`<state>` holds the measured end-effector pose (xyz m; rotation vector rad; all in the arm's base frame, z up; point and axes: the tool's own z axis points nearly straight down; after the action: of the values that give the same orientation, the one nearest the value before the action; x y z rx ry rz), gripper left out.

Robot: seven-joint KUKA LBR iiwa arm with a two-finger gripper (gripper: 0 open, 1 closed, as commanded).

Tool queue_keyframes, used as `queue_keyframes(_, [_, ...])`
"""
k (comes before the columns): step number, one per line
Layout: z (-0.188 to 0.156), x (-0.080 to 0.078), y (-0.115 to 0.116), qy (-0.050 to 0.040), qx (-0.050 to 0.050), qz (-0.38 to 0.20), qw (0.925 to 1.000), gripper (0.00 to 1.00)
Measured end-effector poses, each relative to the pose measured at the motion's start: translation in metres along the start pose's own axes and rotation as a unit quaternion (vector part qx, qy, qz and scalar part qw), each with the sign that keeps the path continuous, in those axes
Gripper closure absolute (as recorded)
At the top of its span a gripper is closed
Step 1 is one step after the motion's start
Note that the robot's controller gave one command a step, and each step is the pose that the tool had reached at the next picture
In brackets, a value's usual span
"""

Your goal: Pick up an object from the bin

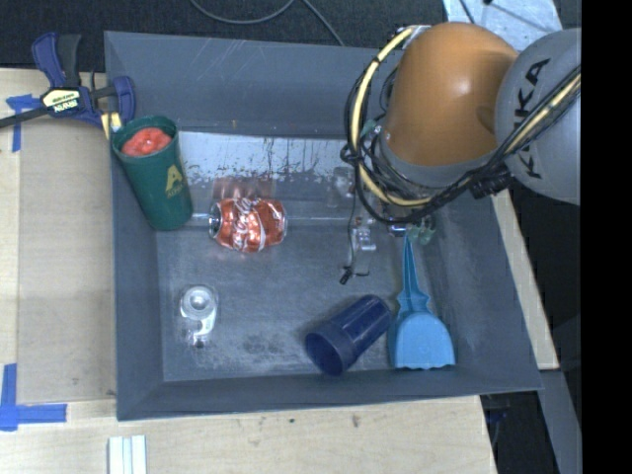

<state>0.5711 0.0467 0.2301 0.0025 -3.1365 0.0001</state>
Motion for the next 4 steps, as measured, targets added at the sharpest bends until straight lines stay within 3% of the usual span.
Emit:
queue_keyframes(1, [-0.005,-0.001,0.000,-0.0044,0.000,0.001,1.0000,0.00])
queue_keyframes(2, [0.037,0.011,-0.016,-0.0059,0.000,-0.039,0.9992,0.00])
queue_keyframes(3, [0.068,0.053,-0.059,-0.0051,0.000,-0.094,0.9955,0.00])
queue_keyframes(4, [0.090,0.070,-0.068,-0.0065,0.001,-0.140,0.9902,0.00])
